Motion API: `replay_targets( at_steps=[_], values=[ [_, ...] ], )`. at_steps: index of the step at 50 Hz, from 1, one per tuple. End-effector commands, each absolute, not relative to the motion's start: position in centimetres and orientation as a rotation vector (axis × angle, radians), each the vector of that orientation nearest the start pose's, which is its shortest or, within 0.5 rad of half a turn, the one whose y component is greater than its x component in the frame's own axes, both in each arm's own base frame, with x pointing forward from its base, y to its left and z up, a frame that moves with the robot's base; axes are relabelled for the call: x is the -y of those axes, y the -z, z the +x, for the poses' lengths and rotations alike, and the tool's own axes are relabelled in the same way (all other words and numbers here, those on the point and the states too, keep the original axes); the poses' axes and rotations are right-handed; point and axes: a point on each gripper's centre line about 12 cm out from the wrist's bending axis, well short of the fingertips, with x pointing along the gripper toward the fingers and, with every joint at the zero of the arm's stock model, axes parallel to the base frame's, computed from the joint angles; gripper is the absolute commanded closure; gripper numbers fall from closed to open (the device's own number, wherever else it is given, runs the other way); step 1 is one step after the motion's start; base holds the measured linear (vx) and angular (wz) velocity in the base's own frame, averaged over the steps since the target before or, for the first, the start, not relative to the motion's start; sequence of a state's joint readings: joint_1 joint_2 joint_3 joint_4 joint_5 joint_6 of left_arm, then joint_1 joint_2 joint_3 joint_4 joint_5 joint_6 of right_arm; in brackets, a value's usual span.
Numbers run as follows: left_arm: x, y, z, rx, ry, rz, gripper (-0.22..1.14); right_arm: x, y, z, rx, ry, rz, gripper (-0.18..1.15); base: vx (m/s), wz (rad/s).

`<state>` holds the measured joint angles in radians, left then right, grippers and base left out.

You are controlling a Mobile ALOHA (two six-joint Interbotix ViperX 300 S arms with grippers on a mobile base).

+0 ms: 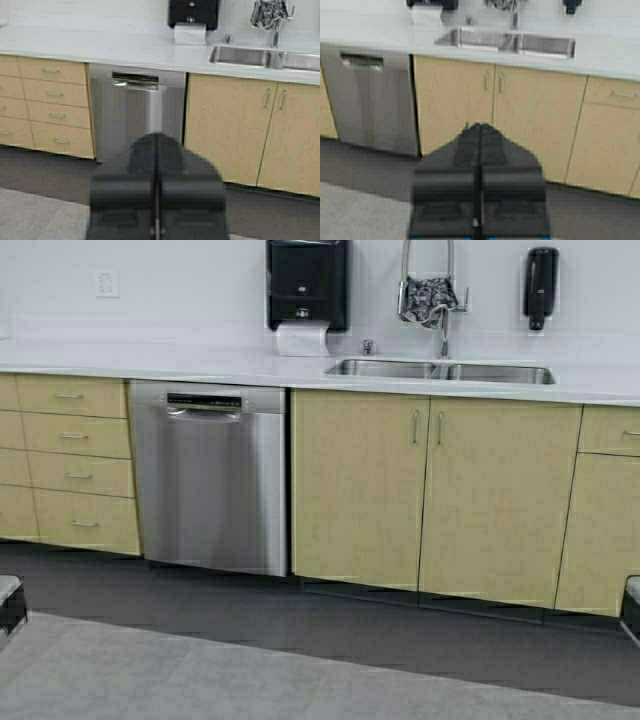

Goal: Get the cloth and wipe up the spill under the wine glass

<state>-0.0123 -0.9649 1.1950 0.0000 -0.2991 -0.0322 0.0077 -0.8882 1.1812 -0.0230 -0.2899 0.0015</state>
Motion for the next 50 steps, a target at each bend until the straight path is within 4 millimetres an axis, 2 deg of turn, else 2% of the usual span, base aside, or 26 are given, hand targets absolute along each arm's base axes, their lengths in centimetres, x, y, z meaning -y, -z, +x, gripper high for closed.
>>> replay_targets(
  at_steps=[1, 15, 30, 37, 50],
  values=[
    [0.2, -29.5, 20.0, 0.093, 0.013, -0.031, 0.89, -0.3, -28.3, 21.7, 0.008, -0.018, -0.028, 0.92, 0.09, -0.03],
    [0.2, -29.7, 19.9, 0.104, 0.013, -0.036, 0.89, -0.3, -28.8, 21.4, 0.028, -0.018, -0.028, 0.92, 0.15, 0.02],
    [0.2, -29.7, 19.7, 0.115, 0.014, -0.033, 0.89, -0.3, -29.8, 20.2, 0.086, -0.018, -0.009, 0.92, 0.25, 0.03],
    [0.3, -28.7, 19.6, 0.109, 0.017, -0.024, 0.89, -0.3, -28.9, 19.7, 0.075, -0.019, 0.018, 0.92, 0.30, 0.02],
    [0.3, -28.9, 19.6, 0.144, 0.018, -0.024, 0.89, -0.3, -28.9, 19.6, 0.078, -0.020, 0.023, 0.92, 0.31, -0.03]
  ],
)
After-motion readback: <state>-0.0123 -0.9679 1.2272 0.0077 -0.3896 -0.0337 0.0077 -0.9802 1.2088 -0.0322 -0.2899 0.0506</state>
